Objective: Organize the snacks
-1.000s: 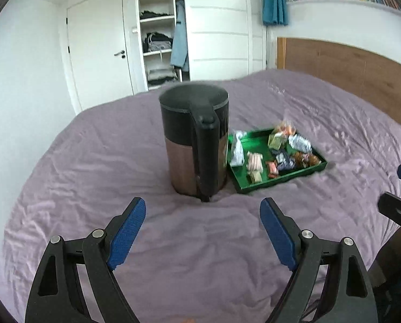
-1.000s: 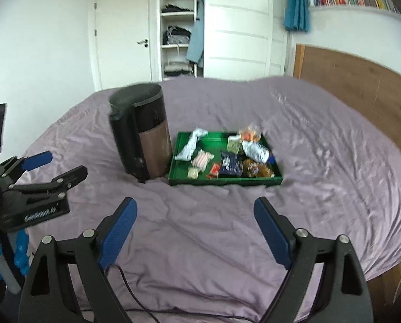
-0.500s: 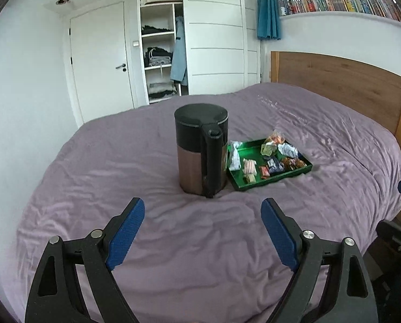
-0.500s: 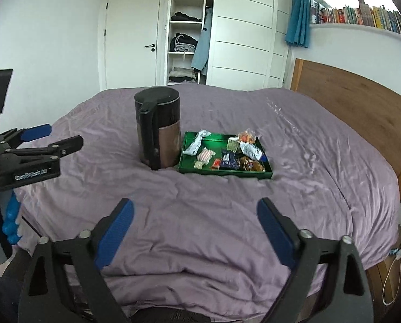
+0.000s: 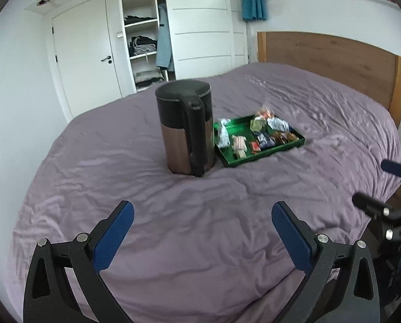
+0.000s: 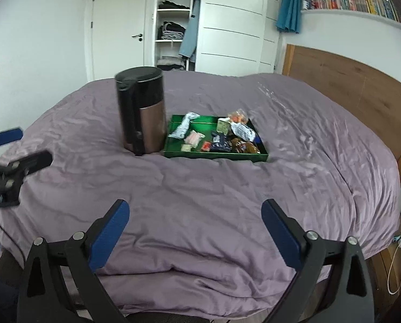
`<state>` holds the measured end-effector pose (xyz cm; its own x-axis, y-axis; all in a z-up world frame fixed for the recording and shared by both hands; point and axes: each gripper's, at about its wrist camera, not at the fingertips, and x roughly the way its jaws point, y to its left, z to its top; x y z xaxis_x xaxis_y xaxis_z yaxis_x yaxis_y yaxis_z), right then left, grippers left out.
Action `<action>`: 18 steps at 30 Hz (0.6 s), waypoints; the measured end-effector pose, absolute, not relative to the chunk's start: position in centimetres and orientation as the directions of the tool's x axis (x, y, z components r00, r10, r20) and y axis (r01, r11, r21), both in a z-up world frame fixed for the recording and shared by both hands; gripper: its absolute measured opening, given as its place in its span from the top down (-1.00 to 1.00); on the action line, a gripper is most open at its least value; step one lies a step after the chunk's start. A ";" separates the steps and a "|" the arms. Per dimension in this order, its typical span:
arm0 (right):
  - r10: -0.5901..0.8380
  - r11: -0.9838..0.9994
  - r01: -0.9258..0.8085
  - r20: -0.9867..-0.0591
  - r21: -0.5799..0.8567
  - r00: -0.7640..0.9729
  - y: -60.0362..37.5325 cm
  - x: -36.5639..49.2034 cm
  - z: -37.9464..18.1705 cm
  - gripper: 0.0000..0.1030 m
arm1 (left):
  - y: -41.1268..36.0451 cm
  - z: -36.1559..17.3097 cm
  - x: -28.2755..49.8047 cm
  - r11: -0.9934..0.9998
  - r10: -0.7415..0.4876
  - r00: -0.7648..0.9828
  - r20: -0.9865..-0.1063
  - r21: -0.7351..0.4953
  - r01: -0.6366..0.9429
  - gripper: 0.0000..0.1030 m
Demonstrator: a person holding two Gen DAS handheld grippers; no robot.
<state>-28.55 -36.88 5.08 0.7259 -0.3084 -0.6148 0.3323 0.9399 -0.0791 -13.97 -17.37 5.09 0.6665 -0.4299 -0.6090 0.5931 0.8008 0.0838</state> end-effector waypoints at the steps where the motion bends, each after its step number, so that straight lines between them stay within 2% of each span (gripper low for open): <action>1: -0.311 0.938 0.337 -0.617 -0.079 0.723 -37.3 -28.4 4.9 -1.00 | -17.5 4.9 -13.9 0.799 -0.429 0.662 -0.614 0.084 0.595 -0.95; 18: -0.268 0.955 0.280 -0.678 -0.096 0.684 -40.0 -23.3 1.0 -1.00 | -16.9 2.1 -10.8 0.808 -0.363 0.637 -0.680 0.110 0.579 -0.95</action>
<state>-23.32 -40.05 1.03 0.6839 -0.2685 -0.6784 0.2798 0.9552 -0.0960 -10.78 -16.85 2.11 0.6368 -0.3634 -0.6800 0.5789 0.8079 0.1104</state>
